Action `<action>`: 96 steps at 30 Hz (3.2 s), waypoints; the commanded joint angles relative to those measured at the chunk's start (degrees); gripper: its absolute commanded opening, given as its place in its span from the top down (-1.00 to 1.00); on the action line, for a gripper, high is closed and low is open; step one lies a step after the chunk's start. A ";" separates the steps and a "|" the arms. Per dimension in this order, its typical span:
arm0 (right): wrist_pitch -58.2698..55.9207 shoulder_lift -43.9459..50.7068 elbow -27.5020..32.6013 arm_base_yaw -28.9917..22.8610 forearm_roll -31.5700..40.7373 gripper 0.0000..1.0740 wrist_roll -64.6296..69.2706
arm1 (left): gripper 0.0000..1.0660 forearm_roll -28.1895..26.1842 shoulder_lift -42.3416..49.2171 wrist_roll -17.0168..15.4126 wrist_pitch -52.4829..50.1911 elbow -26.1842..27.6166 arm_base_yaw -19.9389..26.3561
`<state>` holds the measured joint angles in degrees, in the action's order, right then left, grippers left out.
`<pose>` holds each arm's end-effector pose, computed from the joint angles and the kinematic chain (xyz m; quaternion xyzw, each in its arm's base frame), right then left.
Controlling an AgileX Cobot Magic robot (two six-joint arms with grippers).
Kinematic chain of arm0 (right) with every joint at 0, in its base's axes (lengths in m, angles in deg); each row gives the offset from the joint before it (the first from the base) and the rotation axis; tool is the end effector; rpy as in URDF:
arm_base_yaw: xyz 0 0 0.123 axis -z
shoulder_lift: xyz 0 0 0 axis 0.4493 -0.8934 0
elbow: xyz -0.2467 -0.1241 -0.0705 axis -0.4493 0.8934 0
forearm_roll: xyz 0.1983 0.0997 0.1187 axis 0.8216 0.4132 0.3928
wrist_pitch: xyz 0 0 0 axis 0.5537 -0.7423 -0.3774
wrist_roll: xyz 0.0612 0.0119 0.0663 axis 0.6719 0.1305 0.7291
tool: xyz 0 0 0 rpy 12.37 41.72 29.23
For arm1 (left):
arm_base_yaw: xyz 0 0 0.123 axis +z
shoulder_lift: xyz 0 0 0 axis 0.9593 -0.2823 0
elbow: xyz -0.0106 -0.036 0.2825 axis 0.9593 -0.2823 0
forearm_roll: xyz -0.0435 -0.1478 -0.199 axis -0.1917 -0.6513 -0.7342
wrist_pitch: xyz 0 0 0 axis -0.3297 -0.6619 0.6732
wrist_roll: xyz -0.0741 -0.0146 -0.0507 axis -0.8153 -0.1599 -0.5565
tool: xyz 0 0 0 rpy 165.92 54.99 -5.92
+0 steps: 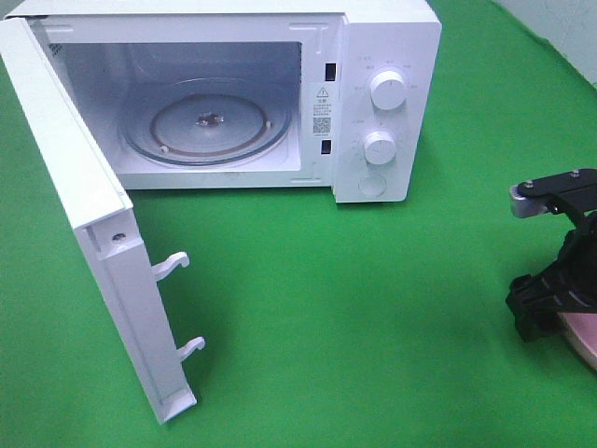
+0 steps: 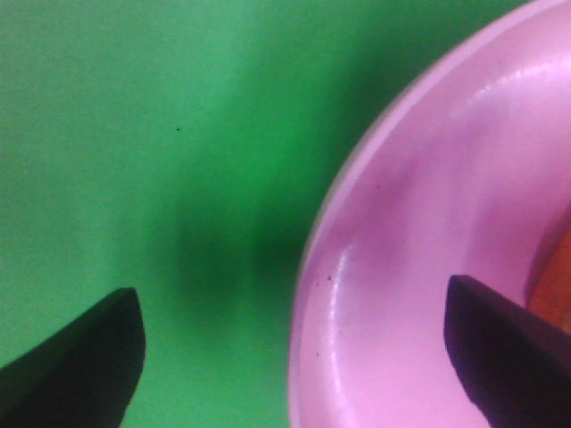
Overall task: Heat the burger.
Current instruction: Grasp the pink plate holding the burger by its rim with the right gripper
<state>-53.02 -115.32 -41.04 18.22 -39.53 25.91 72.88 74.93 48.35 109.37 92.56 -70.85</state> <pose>0.2486 0.0262 0.1334 -0.1339 0.9823 -0.0573 0.1175 -0.0078 -0.0139 0.2812 0.0129 0.8478 -0.0537 0.5274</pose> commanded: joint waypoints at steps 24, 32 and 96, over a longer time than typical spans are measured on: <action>5.67 -8.94 -0.23 3.04 -4.07 0.03 3.61 | -0.87 -0.06 0.92 -0.11 -0.23 0.00 0.00; 4.18 -8.94 -0.23 3.04 -4.07 0.71 3.61 | -0.87 -0.06 0.92 -0.11 -0.23 0.00 0.00; -20.80 0.23 0.63 -23.38 -23.26 1.00 29.74 | -0.87 -0.06 0.92 -0.11 -0.23 0.00 0.00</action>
<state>-70.50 -117.27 -41.38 -3.38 -60.67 54.16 72.88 74.93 48.35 109.37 92.56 -70.85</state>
